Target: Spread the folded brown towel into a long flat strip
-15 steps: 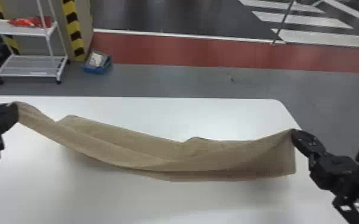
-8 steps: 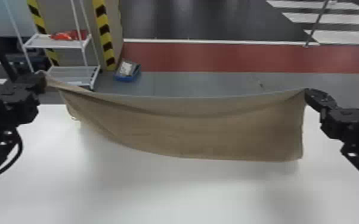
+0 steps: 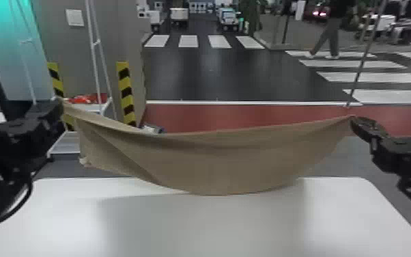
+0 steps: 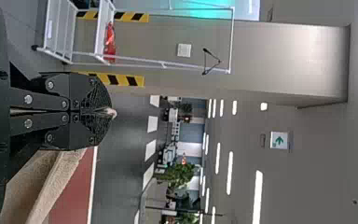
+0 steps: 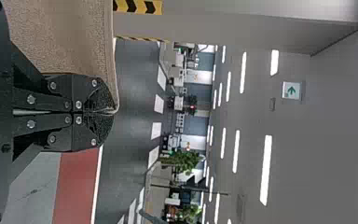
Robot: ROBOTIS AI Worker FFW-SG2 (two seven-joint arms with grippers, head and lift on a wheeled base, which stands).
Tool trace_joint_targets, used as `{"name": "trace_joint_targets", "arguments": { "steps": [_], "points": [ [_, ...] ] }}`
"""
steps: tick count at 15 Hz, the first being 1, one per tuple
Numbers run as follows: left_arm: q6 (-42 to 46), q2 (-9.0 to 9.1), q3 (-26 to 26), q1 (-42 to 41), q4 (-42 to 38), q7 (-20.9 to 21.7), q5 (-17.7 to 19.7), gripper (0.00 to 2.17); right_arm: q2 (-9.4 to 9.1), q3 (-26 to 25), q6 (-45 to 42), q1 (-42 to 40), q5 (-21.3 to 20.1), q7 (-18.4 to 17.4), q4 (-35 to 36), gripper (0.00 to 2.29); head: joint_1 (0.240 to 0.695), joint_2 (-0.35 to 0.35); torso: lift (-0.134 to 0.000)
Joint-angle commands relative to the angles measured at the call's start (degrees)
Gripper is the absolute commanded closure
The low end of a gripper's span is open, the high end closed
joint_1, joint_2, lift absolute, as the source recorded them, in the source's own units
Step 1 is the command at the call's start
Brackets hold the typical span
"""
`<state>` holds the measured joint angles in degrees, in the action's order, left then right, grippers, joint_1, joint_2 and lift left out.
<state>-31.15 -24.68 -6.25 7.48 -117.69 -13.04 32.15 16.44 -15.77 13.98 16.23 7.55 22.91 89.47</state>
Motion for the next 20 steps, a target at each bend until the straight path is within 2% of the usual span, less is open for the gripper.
{"name": "trace_joint_targets", "arguments": {
  "steps": [1,2,3,4,5,7,8,9,11,12,13,15,17,20],
  "points": [
    [-4.7,0.68,-4.1,-9.9,-10.9,-0.1,-0.9,1.38,4.66,-1.3,1.4,-9.4,6.2,0.9,7.5,1.18,0.419,-0.046,-0.125],
    [-4.9,2.0,-4.1,-14.3,-14.1,-0.4,-3.2,1.38,6.15,-2.9,0.0,-15.3,7.3,1.2,10.6,1.18,0.434,-0.053,-0.125],
    [-6.3,2.7,-3.8,-16.9,-15.6,-0.9,-3.5,1.38,6.15,-3.2,-1.4,-19.6,7.2,1.8,12.7,1.18,0.454,-0.059,-0.125],
    [-7.3,3.05,-3.9,-19.5,-17.4,-0.8,-3.4,1.38,5.98,-4.9,-2.8,-23.4,8.3,2.4,14.7,1.18,0.509,-0.074,-0.125],
    [-8.4,4.46,-4.1,-23.2,-20.6,-0.8,-3.9,1.38,5.71,-7.4,-4.2,-27.8,9.8,3.4,17.0,1.18,0.536,-0.081,-0.125],
    [-11.0,8.15,-4.0,-29.6,-25.2,-0.9,-6.8,1.38,2.99,-11.2,-7.3,-33.0,10.0,5.6,17.9,1.18,0.593,-0.1,-0.125],
    [-12.4,9.12,-3.4,-32.7,-27.2,-1.0,-8.2,1.38,2.11,-12.5,-9.3,-35.4,10.2,6.9,17.9,1.18,0.624,-0.117,-0.125],
    [-18.2,9.73,-2.7,-35.6,-30.1,-1.1,-10.4,1.38,1.41,-13.8,-12.3,-38.0,11.1,7.6,17.6,1.18,0.683,-0.148,-0.125],
    [-28.2,9.91,0.4,-39.5,-34.0,-2.1,-16.8,1.38,-0.44,-16.5,-16.1,-40.0,11.5,11.2,15.6,1.18,0.695,-0.179,-0.125],
    [-32.6,9.91,2.1,-40.6,-35.2,-2.9,-20.2,1.38,-0.62,-17.5,-17.4,-40.7,11.7,12.2,14.0,1.18,0.695,-0.193,-0.125],
    [-36.3,9.82,3.0,-41.2,-35.9,-4.4,-22.0,1.38,-0.7,-18.2,-18.1,-41.3,11.7,12.9,13.0,1.18,0.695,-0.22,-0.125],
    [-40.5,9.91,3.3,-41.7,-37.2,-4.5,-22.3,1.38,-0.97,-18.9,-20.2,-42.4,12.0,13.8,11.7,1.18,0.695,-0.245,-0.125],
    [-41.1,9.91,3.9,-41.2,-37.5,-4.5,-22.5,1.38,-1.49,-18.9,-21.1,-42.9,13.5,14.4,11.9,1.18,0.695,-0.262,-0.125],
    [-44.6,10.09,7.5,-35.5,-35.7,-4.7,-27.1,1.38,-1.67,-17.6,-19.6,-39.5,12.0,14.0,11.6,1.18,0.695,-0.271,-0.125]
  ]
}}
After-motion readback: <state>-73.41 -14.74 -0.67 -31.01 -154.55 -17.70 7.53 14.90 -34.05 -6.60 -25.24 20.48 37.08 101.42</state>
